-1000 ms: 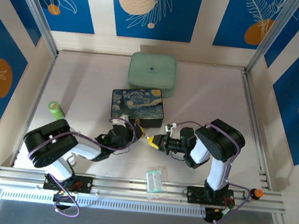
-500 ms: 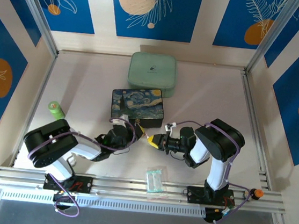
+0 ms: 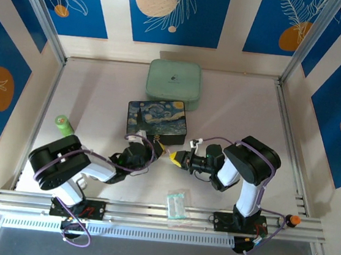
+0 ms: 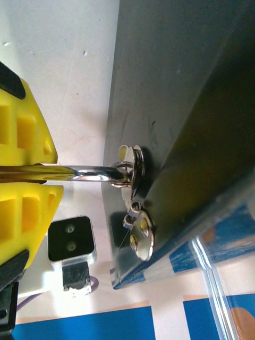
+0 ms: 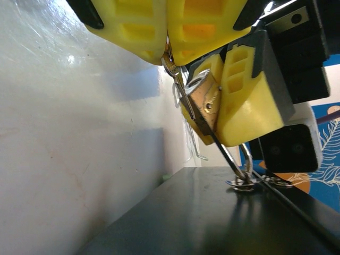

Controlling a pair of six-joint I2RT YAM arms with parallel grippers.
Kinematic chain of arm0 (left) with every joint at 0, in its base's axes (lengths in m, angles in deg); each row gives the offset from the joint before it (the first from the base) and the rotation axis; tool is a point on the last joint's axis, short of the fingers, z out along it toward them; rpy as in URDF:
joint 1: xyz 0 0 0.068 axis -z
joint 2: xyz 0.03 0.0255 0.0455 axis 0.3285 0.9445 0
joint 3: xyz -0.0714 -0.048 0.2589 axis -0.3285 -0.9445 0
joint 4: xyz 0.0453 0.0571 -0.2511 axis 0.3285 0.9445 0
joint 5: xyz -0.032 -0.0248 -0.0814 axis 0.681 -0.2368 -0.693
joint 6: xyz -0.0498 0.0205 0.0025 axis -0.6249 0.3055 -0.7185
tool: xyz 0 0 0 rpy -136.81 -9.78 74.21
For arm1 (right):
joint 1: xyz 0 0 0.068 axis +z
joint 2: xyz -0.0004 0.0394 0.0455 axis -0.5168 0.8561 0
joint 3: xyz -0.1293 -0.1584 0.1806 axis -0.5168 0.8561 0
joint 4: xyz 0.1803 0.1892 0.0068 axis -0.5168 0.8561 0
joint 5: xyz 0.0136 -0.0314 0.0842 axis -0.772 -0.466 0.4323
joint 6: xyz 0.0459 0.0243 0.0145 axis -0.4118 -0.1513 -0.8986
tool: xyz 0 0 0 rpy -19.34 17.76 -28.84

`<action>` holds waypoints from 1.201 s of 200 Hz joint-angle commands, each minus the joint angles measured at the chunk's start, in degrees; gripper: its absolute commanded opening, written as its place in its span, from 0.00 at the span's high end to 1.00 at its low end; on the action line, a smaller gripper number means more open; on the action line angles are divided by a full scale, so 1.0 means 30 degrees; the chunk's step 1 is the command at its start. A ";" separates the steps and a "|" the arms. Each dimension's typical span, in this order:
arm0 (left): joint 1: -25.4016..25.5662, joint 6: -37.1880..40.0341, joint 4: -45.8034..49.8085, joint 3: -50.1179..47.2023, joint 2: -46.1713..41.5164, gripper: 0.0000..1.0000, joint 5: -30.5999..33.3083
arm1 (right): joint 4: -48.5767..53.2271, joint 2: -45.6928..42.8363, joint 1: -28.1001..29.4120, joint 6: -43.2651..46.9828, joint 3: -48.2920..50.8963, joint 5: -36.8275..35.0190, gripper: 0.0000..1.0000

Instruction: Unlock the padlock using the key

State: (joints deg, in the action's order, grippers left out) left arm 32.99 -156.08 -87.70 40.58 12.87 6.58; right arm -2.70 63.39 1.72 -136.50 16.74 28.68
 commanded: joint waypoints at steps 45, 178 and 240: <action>0.0396 -0.0597 -0.2513 0.0879 0.0770 1.00 0.0844 | -0.0334 -0.1057 -0.0490 -0.0307 0.0967 -0.0965 1.00; 0.0484 -0.0953 -0.2966 0.1169 0.1403 1.00 0.1111 | -0.0338 0.0544 0.0010 -0.0917 0.0325 0.1022 1.00; 0.0630 -0.1350 -0.3317 0.1293 0.1860 1.00 0.1170 | -0.0332 0.0693 0.0098 -0.0884 -0.0102 0.1311 1.00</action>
State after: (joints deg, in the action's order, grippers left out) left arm 33.99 -159.27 -92.57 42.59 17.90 9.44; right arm -3.12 64.57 1.55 -139.45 17.46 31.17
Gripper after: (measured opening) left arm 0.105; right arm 0.058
